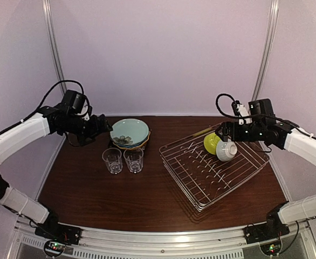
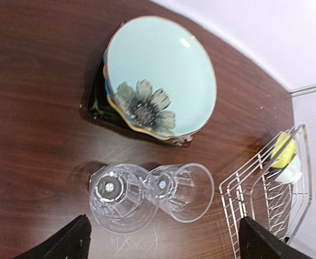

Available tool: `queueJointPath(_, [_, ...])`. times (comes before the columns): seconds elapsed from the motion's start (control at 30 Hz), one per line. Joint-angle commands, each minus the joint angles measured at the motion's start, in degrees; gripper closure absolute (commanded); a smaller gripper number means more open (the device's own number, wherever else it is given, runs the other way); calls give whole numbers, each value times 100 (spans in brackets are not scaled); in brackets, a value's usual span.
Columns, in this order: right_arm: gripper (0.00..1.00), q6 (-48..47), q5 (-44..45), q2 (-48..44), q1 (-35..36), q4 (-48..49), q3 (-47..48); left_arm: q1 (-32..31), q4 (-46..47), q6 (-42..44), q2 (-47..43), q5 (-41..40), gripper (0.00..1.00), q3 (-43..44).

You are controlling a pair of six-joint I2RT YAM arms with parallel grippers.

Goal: Unload the mixed dishes from the dish rack
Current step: Grab the bowl from the dish rack.

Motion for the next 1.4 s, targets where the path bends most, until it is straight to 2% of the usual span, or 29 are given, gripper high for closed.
queueJointPath(0.0, [0, -283, 646, 228, -33, -241, -227, -34, 845, 414, -474, -243, 3, 13])
queueJointPath(0.27, [0, -150, 1128, 764, -37, -150, -380, -41, 1084, 528, -594, -181, 3, -72])
queueJointPath(0.63, [0, -93, 1587, 865, -86, 186, -779, -39, 1293, 530, -697, -145, 3, -219])
queueJointPath(0.87, [1, -39, 371, 733, -861, 814, -1119, -40, 1575, 549, -820, 27, 3, -331])
queueJointPath(1.1, [8, 205, -698, 777, -1402, 1392, -1419, -38, 1770, 547, -871, 124, 3, -390])
queueJointPath(1.37, [13, 201, -974, 906, -1709, 1594, -1573, -36, 1826, 502, -867, 161, 3, -422])
